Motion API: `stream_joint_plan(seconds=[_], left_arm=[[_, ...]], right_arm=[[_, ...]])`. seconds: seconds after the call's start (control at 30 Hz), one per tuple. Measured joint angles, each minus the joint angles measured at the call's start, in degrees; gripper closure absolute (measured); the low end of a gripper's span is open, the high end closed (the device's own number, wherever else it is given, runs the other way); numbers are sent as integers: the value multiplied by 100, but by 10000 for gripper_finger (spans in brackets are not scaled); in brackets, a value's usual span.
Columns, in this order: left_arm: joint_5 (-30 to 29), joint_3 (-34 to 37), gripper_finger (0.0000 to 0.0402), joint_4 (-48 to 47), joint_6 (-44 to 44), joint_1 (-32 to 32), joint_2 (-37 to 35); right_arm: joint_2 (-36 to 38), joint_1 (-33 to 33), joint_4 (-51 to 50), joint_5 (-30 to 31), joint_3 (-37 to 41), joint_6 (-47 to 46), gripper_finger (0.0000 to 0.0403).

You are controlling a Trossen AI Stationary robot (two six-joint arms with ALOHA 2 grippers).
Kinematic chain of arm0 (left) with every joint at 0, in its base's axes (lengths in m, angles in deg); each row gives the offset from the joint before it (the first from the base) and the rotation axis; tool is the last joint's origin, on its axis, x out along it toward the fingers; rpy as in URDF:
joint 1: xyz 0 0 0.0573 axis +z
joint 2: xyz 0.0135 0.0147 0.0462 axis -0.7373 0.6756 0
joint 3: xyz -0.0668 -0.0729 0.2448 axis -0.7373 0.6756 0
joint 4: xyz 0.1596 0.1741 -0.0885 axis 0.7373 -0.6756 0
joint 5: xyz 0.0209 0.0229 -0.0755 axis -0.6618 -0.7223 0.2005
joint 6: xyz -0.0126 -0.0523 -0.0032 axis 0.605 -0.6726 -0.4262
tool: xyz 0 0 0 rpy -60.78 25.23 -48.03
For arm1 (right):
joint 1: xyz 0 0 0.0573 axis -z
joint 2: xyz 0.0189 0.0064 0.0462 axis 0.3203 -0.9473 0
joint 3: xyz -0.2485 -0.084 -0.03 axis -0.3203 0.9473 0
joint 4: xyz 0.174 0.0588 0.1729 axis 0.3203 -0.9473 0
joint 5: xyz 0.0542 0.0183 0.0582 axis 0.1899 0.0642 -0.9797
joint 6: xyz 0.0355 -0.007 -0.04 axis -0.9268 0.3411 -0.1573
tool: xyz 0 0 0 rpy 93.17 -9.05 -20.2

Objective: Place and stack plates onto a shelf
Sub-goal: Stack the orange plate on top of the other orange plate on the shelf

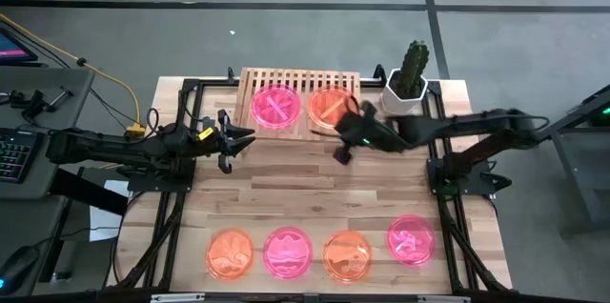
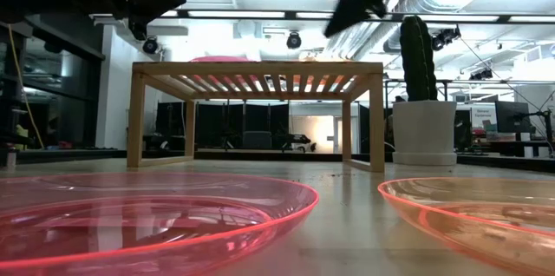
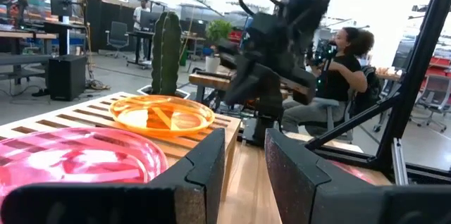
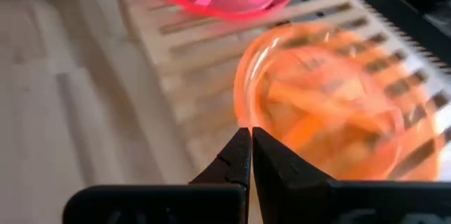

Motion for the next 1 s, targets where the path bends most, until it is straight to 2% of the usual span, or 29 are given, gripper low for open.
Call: stream_joint_plan(seconds=[0.1,0.23,0.33,0.43,0.57,0.8,1.0], left_arm=[[0,0,309,-13,5,0,0],[0,0,309,6,4,0,0],[0,0,309,23,-74,0,1],[218,-20,309,96,-376,-36,102],[926,-330,309,-501,-393,-446,440],[785,-1364,308,-2953,-837,-1895,1679],[693,-1953,290,-3859,-1405,-3026,2787]], right_arm=[[652,-414,1284,-4,1188,-102,403],[1179,-824,3490,-229,2356,166,403],[1305,-944,4729,-225,2919,643,403],[1321,-951,5463,-234,3194,957,403],[1292,-850,5609,-228,3286,1050,403],[1292,-762,5585,-244,3286,970,403],[1290,-762,5547,-479,3286,919,403]])
